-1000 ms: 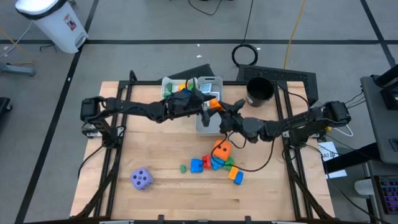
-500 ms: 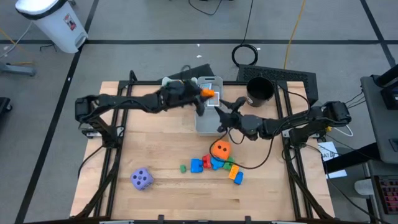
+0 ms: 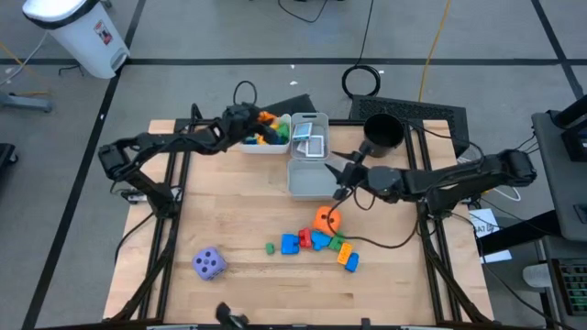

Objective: Pick & Place Toys
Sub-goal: Put the orange game piece into the white bin

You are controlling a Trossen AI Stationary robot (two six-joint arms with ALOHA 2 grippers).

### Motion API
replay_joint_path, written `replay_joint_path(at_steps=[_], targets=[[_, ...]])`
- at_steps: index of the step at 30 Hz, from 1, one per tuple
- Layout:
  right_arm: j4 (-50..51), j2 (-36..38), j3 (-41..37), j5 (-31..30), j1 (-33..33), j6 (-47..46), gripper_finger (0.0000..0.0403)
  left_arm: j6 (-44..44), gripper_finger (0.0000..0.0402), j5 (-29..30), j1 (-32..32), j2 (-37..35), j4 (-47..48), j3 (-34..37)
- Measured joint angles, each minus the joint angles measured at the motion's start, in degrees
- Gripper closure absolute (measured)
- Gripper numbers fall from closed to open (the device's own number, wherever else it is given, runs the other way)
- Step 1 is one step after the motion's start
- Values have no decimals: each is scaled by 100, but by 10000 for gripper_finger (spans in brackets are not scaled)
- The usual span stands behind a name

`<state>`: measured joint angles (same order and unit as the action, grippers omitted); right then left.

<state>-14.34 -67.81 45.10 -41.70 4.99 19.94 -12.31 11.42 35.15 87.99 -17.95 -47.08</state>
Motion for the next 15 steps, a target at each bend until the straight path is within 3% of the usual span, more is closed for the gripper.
replay_joint_path(at_steps=[3, 7, 9, 13, 15], targets=[[341, 199, 0, -3, 0, -198, 245, -96, 261, 9, 328, 1, 409, 202], [517, 269, -2, -8, -2, -389, 245, -330, 261, -601, 680, 2, 994, 231], [543, 269, -2, -6, -2, -454, 245, -326, 261, -627, 711, 2, 1123, 231], [690, 267, -2, 1, 0, -592, 247, -692, 253, 145, 700, 2, 1145, 231], [772, 267, -2, 17, 13, -709, 247, -818, 204, 456, 683, 2, 1281, 231]])
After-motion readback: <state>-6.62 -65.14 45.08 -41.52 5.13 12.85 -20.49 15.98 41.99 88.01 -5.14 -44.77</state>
